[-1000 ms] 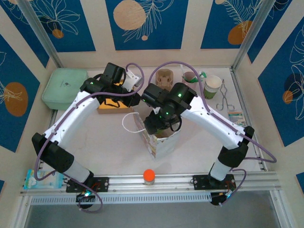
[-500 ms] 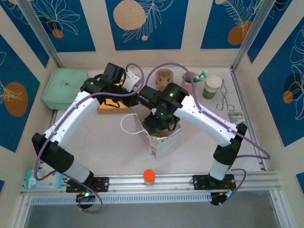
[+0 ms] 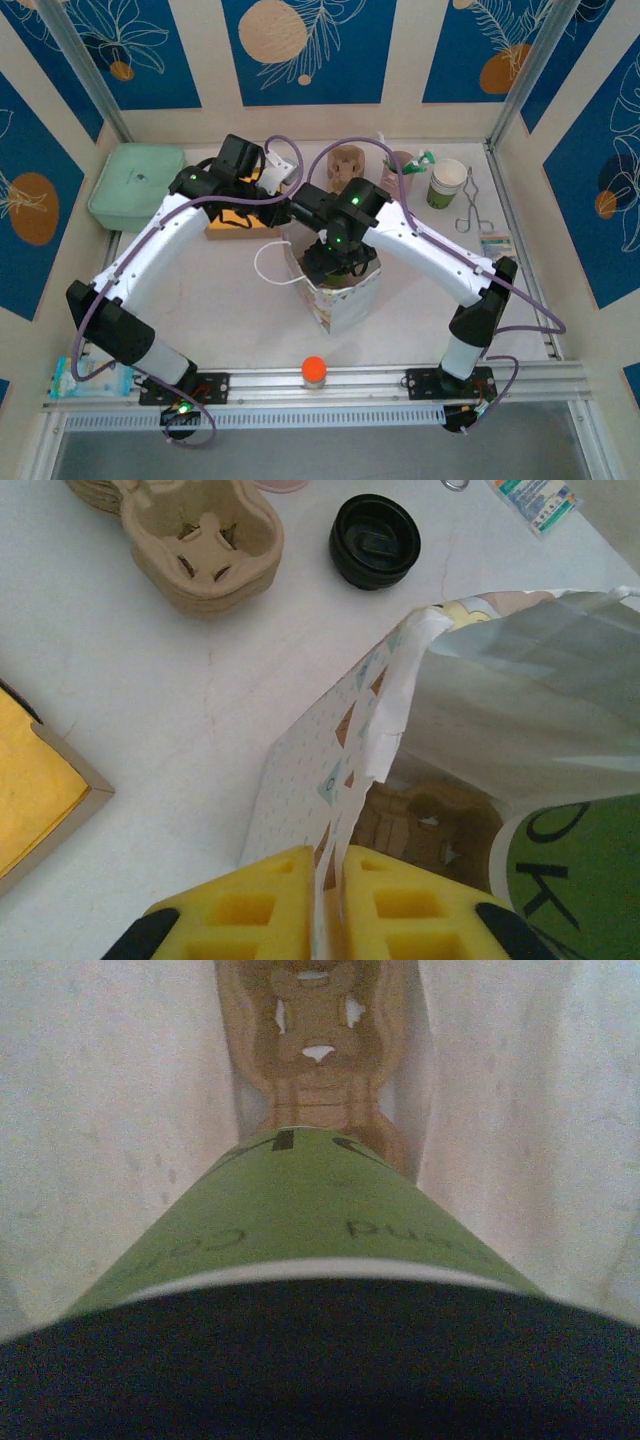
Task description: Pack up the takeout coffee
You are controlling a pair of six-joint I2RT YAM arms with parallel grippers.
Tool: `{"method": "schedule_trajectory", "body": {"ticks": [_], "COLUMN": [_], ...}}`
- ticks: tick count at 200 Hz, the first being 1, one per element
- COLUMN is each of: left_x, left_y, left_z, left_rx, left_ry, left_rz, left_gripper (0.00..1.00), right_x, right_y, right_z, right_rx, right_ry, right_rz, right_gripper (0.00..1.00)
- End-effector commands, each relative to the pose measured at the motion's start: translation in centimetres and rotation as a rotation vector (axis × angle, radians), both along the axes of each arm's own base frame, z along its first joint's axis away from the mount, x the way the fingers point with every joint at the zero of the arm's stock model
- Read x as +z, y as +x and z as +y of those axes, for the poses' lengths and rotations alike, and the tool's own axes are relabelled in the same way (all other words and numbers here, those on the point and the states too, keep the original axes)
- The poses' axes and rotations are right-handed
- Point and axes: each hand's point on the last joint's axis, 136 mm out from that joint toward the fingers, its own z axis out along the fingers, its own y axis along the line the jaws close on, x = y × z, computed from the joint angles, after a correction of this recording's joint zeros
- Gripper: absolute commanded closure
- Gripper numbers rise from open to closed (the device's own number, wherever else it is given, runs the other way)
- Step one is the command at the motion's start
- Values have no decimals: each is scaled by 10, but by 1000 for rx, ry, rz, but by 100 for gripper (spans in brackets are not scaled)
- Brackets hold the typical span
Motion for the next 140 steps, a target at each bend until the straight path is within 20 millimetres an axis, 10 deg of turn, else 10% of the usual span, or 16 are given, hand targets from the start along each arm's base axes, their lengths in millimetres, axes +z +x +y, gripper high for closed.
{"method": "schedule_trajectory", "body": {"ticks": [1, 140], "left_x": [6, 2], "left_y": [-3, -4], "left_z": [6, 3], "left_rx": [9, 14], "left_ry": [2, -2], "left_rz": [-18, -4], "left_gripper": [86, 88], "right_x": [-1, -32], "right_y": [-11, -8], "right_z": [7, 3], "right_rx": [20, -21], "right_ry": [41, 30], "right_rz": [32, 85], "right_gripper": [58, 58]}}
